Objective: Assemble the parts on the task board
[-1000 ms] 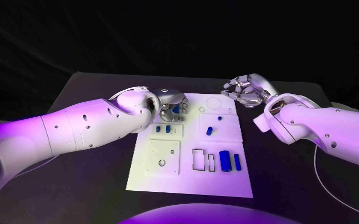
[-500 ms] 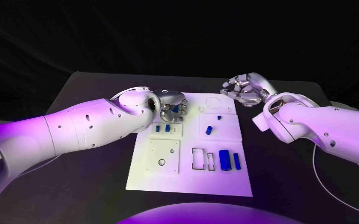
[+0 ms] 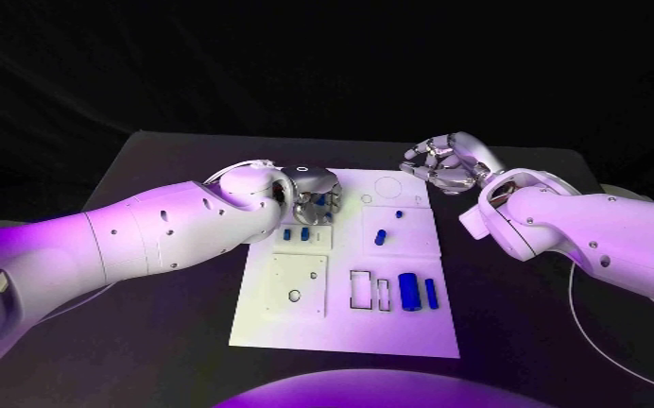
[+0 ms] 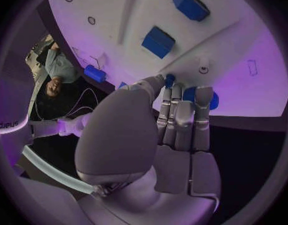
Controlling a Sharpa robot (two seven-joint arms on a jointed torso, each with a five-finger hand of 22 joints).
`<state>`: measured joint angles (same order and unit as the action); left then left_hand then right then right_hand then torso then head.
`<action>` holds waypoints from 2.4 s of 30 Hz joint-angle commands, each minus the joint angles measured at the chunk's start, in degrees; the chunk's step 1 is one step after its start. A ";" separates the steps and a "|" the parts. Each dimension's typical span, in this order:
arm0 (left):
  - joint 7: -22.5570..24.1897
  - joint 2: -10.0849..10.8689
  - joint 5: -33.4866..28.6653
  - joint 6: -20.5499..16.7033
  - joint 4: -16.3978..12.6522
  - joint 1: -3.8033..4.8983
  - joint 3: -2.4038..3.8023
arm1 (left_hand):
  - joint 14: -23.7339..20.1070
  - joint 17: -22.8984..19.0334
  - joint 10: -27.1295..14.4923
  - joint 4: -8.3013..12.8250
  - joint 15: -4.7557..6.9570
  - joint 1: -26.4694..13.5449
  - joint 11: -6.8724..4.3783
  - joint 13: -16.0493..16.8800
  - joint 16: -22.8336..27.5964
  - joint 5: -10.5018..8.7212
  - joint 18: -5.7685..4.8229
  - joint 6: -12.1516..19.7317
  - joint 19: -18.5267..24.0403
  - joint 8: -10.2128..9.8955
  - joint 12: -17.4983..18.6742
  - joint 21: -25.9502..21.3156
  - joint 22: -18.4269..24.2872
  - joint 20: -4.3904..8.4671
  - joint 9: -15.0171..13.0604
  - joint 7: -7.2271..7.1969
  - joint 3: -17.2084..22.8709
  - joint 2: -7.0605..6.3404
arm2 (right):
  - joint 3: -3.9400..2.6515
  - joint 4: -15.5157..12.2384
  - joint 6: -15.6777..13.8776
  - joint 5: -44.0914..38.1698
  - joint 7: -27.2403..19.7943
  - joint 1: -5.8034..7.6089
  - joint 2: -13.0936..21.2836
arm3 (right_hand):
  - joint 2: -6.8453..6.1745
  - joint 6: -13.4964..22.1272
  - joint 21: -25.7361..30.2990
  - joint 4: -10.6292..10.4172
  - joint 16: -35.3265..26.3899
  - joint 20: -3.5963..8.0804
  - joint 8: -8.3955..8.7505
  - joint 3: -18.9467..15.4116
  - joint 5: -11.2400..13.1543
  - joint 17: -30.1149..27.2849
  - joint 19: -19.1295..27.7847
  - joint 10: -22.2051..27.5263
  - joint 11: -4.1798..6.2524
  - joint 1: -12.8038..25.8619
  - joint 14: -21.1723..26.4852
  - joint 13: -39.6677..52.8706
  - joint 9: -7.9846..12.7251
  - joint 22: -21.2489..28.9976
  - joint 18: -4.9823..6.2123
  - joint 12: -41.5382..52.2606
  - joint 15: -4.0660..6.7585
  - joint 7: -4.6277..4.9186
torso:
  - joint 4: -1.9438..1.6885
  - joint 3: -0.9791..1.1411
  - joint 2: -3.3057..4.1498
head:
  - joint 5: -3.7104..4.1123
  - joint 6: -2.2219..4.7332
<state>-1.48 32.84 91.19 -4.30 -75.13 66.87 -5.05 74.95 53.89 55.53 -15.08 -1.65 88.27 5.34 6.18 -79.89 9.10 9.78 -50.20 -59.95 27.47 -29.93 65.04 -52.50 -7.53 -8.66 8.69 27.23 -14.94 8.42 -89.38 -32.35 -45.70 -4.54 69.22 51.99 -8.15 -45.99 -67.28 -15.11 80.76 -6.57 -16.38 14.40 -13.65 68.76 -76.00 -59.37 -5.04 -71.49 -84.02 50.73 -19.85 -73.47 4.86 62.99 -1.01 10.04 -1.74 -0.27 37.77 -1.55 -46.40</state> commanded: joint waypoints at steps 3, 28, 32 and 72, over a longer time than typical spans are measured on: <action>-0.32 -0.27 -0.12 1.75 0.20 -0.13 0.02 | 1.05 1.14 1.29 0.57 0.17 1.10 -0.10 0.08 -0.79 -0.10 -1.24 -0.86 -1.24 -0.42 0.25 1.25 -1.46 0.13 -0.15 -0.04 1.09 0.26 | -0.01 -0.11 0.17 -0.16 -0.63 -0.03 -0.04 | -0.05 0.38 0.31 -0.42 -0.30 -0.06 -0.21 0.05 -0.33 -0.08 0.28 0.29 0.00 -0.49 -0.71 -0.05 -0.06 0.05 0.94 -0.38 0.42 -0.16 | -0.05 -0.06 0.04 | 0.12 -0.02; -1.33 -0.16 -1.02 2.49 0.25 -0.19 0.01 | 3.52 4.26 4.41 5.17 0.73 2.79 -0.55 1.10 -2.57 -0.19 -2.33 -3.51 -5.14 -1.09 0.35 6.62 -7.86 0.64 -0.71 -0.01 5.48 1.74 | -0.01 -0.16 0.12 -0.16 -0.63 -0.03 -0.04 | -0.05 0.36 0.33 -0.48 -0.39 -0.05 -0.24 0.03 -0.34 -0.17 0.23 0.24 0.01 -0.51 -0.71 -0.09 -0.08 0.06 0.93 -0.42 0.44 -0.17 | -0.05 -0.02 0.01 | 0.12 -0.31; -0.80 -0.12 -1.60 0.54 0.27 -0.18 0.01 | 4.54 5.20 5.58 6.73 1.16 2.54 -0.95 1.85 -2.86 -0.18 -2.72 -4.99 -6.55 -1.04 0.06 8.29 -9.83 1.05 -1.19 -0.30 6.61 2.27 | -0.01 -0.19 0.08 -0.16 -0.69 -0.03 -0.05 | -0.05 0.36 0.33 -0.48 -0.39 -0.05 -0.24 0.03 -0.34 -0.17 0.23 0.24 0.01 -0.51 -0.71 -0.09 -0.08 0.06 0.93 -0.42 0.44 -0.17 | -0.03 -0.03 0.00 | 0.03 -0.23; -0.02 9.88 -6.60 -2.76 -6.72 0.07 2.44 | 5.30 5.27 6.81 7.51 1.43 -0.58 -1.31 2.81 -2.82 -0.42 -2.97 -6.20 -7.21 -2.00 1.03 9.26 -11.04 1.28 -1.88 -0.45 7.05 1.90 | -0.02 -0.06 -0.10 -0.17 -0.98 -0.04 0.24 | 0.00 0.31 0.54 -0.60 -0.48 -0.02 -0.32 0.00 -0.38 -0.20 0.21 0.14 0.04 -0.52 -0.76 -0.22 -0.11 0.20 0.95 -0.49 0.47 -0.20 | -0.50 -0.03 -0.29 | 0.06 0.25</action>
<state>-1.12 42.63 85.51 -7.90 -81.75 66.93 -2.66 79.76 59.12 60.46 -7.56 -0.31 87.96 5.33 8.19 -82.71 8.65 7.96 -56.13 -66.97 25.80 -29.05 74.17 -63.60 -6.35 -10.49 8.28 34.40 -13.06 8.40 -89.39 -32.49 -45.64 -4.91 69.21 52.21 -8.15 -45.91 -67.03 -15.42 80.44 -6.57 -16.38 14.39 -13.64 68.65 -76.00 -59.45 -5.10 -71.49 -84.02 50.58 -19.89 -73.33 4.86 62.77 -1.01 9.96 -2.27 -0.23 37.40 -1.49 -46.15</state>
